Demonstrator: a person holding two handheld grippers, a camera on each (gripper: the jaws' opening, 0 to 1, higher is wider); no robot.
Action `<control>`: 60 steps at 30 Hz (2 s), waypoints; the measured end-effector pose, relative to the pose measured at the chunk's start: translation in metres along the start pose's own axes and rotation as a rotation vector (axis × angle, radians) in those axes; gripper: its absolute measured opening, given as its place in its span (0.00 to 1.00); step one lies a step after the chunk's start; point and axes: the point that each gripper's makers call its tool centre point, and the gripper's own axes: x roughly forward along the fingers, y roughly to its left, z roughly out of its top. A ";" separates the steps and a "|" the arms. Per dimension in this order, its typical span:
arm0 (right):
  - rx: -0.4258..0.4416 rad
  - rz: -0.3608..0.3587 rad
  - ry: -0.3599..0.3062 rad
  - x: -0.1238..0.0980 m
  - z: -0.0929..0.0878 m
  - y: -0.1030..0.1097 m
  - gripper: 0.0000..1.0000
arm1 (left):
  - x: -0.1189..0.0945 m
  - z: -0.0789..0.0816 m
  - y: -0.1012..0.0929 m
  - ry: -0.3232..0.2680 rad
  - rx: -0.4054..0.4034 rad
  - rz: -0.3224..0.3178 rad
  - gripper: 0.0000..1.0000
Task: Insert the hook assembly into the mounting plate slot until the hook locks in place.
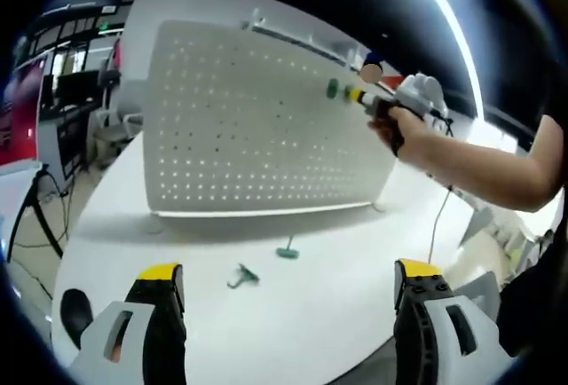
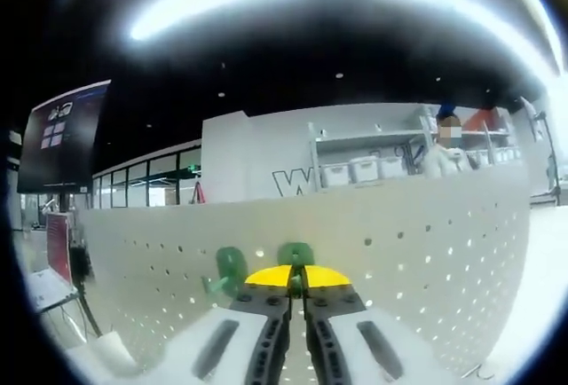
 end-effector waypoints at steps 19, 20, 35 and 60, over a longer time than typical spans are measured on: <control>-0.032 0.034 0.036 -0.002 0.005 0.008 0.14 | -0.007 -0.006 0.000 0.019 0.004 0.008 1.00; -0.037 0.040 0.037 -0.002 0.007 0.009 0.14 | -0.008 -0.007 0.001 0.019 0.003 0.008 1.00; -0.089 0.034 0.087 -0.045 0.016 -0.021 0.25 | -0.018 -0.012 0.006 0.026 -0.005 0.033 1.00; -0.114 0.110 0.298 -0.113 -0.053 -0.020 0.26 | -0.028 -0.016 0.004 0.043 0.012 0.048 1.00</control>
